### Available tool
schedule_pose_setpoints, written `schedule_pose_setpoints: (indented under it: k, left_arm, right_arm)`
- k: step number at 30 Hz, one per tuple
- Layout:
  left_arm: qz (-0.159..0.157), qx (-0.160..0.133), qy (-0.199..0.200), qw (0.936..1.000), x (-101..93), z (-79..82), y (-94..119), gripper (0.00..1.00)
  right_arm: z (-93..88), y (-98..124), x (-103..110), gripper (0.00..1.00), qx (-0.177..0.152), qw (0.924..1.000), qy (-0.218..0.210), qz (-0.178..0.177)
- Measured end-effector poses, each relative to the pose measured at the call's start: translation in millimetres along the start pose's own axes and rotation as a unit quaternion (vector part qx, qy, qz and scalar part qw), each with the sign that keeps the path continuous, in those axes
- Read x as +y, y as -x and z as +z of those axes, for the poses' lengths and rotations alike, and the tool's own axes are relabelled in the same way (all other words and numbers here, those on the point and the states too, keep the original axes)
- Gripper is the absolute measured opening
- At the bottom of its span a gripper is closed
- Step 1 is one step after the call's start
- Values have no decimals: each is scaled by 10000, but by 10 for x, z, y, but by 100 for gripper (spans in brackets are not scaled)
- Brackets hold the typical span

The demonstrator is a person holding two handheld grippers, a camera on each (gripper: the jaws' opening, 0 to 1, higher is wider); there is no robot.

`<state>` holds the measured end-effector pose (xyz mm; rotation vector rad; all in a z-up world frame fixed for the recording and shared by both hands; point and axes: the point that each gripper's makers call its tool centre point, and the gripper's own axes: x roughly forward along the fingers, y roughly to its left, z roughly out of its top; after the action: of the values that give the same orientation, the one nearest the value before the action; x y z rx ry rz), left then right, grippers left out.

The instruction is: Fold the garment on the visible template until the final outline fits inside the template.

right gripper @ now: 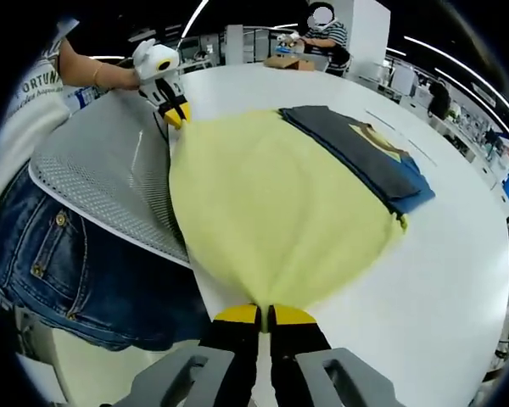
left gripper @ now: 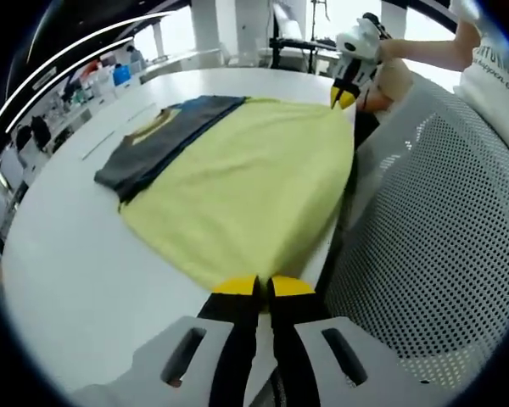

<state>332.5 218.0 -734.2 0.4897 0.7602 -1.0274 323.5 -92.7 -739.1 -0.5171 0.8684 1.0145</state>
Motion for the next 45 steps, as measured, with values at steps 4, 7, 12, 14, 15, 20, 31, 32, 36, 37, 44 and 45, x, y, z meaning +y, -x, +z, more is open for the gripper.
schedule_pose_setpoints:
  k: [4,7,12,14,15,20,31,32,36,37,44,45]
  left_arm:
    - [1,-45,94,9999,-29,8,37,1]
    - [-23,-57,153,9999,-58,1,63,1]
    - [-103,-59,236,9997,-128,-26,89,1]
    - [-143,-64,247,9996,-161,-30,102,1]
    - [-188,-62,264,9995,-190,-30,113,1]
    - [-319,-87,252,9991,-273,-25,159,1]
    - [-596,-29,310,9977,-411,-84,258,1]
    - [-612,-19,316,9976,-422,-85,266,1]
    - [-701,-9,333,9970,-471,-61,304,1]
    - [-721,-16,336,9968,-479,-46,312,1]
    - [-721,-94,267,9970,-415,112,404,1]
    - [-712,-118,259,9971,-400,133,415,1]
  right_arm:
    - [6,41,52,0,-30,10000,-52,53]
    - [8,67,95,0,-78,9998,-123,124]
    - [0,113,154,0,-120,9996,-203,169]
    - [-9,129,180,0,-117,9995,-219,188]
    - [-19,137,195,0,-106,9995,-226,196]
    - [-51,164,250,0,-96,9993,-260,245]
    - [-87,237,401,0,-124,9982,-314,494]
    - [-86,248,412,0,-129,9981,-316,521]
    - [-62,286,433,0,-144,9979,-299,563]
    - [-56,291,428,0,-148,9979,-295,558]
    - [45,357,327,0,-209,9986,-201,442]
    - [62,370,305,0,-218,9988,-178,412]
